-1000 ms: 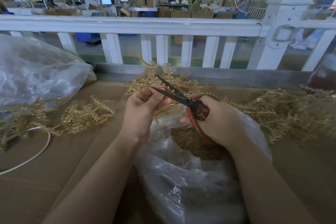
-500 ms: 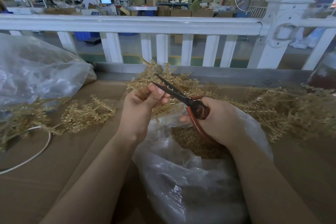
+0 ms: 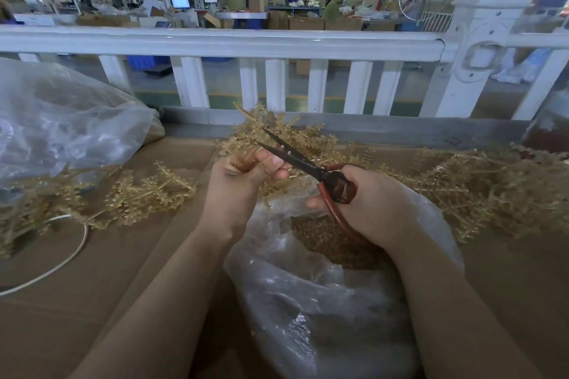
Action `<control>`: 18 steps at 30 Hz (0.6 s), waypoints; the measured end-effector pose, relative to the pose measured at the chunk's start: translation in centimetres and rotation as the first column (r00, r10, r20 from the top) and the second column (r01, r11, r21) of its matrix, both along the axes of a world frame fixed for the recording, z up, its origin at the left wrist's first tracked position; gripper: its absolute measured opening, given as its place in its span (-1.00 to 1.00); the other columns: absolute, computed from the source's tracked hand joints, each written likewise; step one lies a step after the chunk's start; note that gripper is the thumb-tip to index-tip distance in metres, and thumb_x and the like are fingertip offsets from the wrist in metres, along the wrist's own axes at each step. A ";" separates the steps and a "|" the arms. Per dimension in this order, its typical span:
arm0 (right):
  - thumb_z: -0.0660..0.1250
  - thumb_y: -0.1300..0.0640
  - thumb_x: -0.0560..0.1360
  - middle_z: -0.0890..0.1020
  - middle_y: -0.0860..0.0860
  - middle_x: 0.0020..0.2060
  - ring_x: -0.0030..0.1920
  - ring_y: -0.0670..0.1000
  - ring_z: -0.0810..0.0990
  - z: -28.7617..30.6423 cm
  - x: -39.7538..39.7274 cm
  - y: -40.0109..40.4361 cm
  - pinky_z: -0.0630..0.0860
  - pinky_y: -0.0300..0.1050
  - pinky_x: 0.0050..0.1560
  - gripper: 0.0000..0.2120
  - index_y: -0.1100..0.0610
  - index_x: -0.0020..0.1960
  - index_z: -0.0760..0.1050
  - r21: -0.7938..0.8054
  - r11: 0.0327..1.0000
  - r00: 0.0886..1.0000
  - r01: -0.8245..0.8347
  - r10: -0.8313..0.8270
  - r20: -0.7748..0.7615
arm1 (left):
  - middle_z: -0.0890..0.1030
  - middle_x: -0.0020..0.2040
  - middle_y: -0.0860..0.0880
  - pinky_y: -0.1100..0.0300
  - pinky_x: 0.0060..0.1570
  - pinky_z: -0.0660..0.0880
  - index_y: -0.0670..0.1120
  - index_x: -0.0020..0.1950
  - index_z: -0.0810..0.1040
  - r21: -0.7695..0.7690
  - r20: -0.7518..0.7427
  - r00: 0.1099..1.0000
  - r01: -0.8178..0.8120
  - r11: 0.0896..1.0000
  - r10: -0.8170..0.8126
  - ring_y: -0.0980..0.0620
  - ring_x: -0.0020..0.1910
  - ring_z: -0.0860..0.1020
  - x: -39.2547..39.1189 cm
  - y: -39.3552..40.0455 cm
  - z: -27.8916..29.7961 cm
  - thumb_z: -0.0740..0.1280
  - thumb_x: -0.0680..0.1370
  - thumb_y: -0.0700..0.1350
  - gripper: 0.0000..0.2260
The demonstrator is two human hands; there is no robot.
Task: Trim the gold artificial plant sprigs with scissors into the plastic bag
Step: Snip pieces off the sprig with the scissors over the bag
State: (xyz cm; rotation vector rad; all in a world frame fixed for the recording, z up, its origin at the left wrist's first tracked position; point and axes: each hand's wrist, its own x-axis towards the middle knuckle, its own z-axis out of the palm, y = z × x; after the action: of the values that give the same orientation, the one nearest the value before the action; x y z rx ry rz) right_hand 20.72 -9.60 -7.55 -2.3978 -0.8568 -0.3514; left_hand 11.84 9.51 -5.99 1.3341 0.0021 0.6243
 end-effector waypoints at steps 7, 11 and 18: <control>0.16 -0.65 0.29 0.60 -0.24 -0.32 -0.30 -0.25 0.53 0.0 -0.1 0.1 0.44 -0.30 -0.30 -0.39 -0.16 -0.06 0.54 0.020 1.000 1.000 0.006 -0.006 0.015 | 0.70 -0.25 -0.04 0.22 -0.08 0.59 -0.10 -0.22 0.66 -0.027 0.019 0.999 0.041 0.999 -0.041 0.04 -0.24 0.67 0.0 0.1 0.1 0.44 0.41 -0.19 -0.98; 0.33 -0.47 0.41 0.63 -0.21 -0.30 -0.27 -0.20 0.57 -0.3 0.1 0.1 0.59 -0.12 -0.21 -0.57 -0.12 -0.05 0.58 0.033 0.999 1.000 0.012 -0.013 0.026 | 0.71 -0.25 -0.02 0.25 -0.10 0.59 -0.09 -0.22 0.68 -0.023 0.013 0.999 0.042 0.999 -0.042 0.06 -0.23 0.67 0.0 0.0 0.1 0.43 0.41 -0.19 -0.96; 0.24 -0.62 0.27 0.60 -0.26 -0.34 -0.30 -0.25 0.55 -0.3 0.0 0.0 0.52 -0.26 -0.28 -0.43 -0.15 -0.12 0.56 0.094 0.996 1.000 -0.006 0.005 0.010 | 0.71 -0.24 -0.06 0.22 -0.08 0.58 -0.32 -0.04 0.57 0.000 0.012 1.000 0.017 1.000 -0.017 0.03 -0.26 0.66 -0.1 -0.1 0.2 0.42 0.43 -0.22 -0.81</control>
State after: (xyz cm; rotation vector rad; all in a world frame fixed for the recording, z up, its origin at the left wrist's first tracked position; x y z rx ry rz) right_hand 20.73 -9.57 -7.89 -2.3083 -0.8330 -0.3928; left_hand 11.78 9.42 -5.77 1.3294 -0.0184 0.6181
